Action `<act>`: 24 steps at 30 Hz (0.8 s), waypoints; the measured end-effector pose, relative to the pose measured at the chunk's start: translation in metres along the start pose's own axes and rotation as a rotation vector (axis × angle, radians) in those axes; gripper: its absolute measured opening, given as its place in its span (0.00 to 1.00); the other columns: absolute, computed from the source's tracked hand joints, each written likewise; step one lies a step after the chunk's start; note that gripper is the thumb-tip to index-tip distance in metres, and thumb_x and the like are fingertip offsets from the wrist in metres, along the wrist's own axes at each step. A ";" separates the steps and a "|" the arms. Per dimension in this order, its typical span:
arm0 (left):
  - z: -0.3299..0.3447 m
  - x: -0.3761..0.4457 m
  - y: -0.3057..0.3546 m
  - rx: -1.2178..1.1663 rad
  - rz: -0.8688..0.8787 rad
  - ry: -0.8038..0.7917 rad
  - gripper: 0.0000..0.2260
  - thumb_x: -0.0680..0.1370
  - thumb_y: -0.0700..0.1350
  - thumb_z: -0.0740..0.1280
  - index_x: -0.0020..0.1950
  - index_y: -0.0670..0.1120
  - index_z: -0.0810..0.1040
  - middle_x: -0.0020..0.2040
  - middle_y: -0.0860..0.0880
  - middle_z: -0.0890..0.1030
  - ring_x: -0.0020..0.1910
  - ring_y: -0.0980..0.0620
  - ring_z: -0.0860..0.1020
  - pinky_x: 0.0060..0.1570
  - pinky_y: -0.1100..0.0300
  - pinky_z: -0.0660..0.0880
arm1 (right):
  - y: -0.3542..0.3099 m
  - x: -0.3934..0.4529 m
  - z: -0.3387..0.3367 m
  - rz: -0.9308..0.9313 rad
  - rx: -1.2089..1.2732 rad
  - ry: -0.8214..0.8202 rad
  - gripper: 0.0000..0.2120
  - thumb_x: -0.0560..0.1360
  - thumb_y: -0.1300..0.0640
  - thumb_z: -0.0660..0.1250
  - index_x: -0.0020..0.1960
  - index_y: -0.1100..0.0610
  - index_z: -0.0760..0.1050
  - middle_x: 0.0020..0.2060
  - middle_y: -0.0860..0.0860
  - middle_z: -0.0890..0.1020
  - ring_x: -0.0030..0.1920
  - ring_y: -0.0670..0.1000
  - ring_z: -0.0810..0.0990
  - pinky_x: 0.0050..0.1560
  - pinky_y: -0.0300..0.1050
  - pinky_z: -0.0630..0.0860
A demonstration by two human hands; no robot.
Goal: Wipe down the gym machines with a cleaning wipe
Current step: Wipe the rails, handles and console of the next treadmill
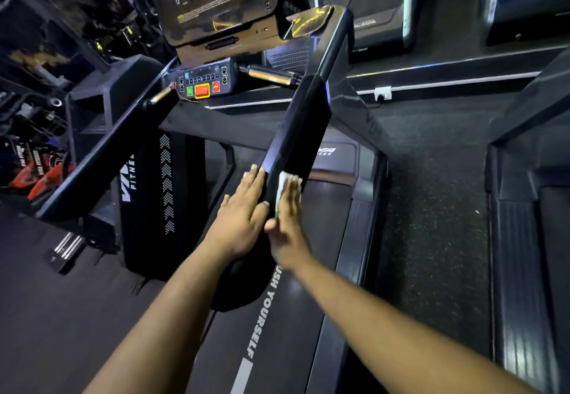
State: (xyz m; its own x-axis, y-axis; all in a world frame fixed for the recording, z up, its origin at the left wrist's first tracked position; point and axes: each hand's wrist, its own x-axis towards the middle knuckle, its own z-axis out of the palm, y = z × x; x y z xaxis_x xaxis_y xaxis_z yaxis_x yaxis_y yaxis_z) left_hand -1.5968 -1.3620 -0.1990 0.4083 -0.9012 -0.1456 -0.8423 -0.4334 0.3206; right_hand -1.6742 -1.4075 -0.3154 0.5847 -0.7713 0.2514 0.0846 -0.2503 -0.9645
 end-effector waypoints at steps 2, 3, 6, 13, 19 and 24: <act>0.000 0.001 -0.001 -0.001 0.005 0.004 0.32 0.80 0.53 0.51 0.84 0.54 0.49 0.83 0.57 0.45 0.79 0.64 0.42 0.79 0.43 0.44 | 0.003 0.035 -0.019 0.116 0.065 0.065 0.60 0.66 0.16 0.37 0.81 0.60 0.38 0.80 0.53 0.36 0.80 0.53 0.32 0.80 0.56 0.37; 0.000 0.001 -0.002 -0.003 0.008 0.006 0.30 0.82 0.52 0.53 0.84 0.54 0.48 0.83 0.57 0.45 0.79 0.63 0.42 0.80 0.42 0.45 | 0.003 0.046 -0.024 0.169 0.079 0.078 0.62 0.64 0.15 0.37 0.81 0.59 0.37 0.80 0.51 0.36 0.79 0.50 0.32 0.80 0.54 0.37; -0.001 0.001 -0.002 0.000 0.011 -0.002 0.29 0.84 0.50 0.54 0.84 0.54 0.48 0.83 0.57 0.44 0.80 0.62 0.42 0.80 0.42 0.45 | -0.003 0.027 -0.014 0.183 0.100 0.048 0.63 0.62 0.14 0.37 0.80 0.58 0.36 0.79 0.49 0.34 0.78 0.49 0.30 0.80 0.50 0.35; -0.002 0.000 -0.001 0.036 0.027 -0.005 0.29 0.85 0.48 0.54 0.84 0.54 0.46 0.83 0.56 0.43 0.82 0.58 0.42 0.79 0.41 0.44 | -0.015 0.013 0.003 0.201 0.152 0.121 0.65 0.59 0.12 0.36 0.80 0.59 0.37 0.79 0.50 0.35 0.80 0.51 0.33 0.74 0.35 0.32; -0.001 0.003 -0.002 0.065 0.036 -0.011 0.29 0.86 0.48 0.54 0.84 0.55 0.45 0.83 0.57 0.42 0.81 0.58 0.41 0.79 0.40 0.43 | -0.015 0.051 -0.024 0.161 0.061 0.089 0.68 0.57 0.12 0.35 0.81 0.59 0.38 0.80 0.52 0.37 0.80 0.51 0.33 0.79 0.46 0.33; -0.004 0.009 -0.003 0.087 0.049 -0.033 0.29 0.86 0.48 0.54 0.84 0.54 0.44 0.83 0.58 0.40 0.81 0.60 0.39 0.79 0.42 0.40 | -0.004 0.021 -0.011 -0.104 -0.181 -0.029 0.61 0.66 0.17 0.35 0.80 0.64 0.37 0.79 0.56 0.34 0.80 0.55 0.32 0.80 0.54 0.35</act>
State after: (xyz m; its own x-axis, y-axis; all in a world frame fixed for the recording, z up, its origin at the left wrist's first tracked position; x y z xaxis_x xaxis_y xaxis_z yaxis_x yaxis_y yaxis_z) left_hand -1.5893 -1.3691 -0.1979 0.3551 -0.9205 -0.1630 -0.8891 -0.3864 0.2454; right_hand -1.6710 -1.4291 -0.3053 0.6038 -0.7192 0.3439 0.0008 -0.4309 -0.9024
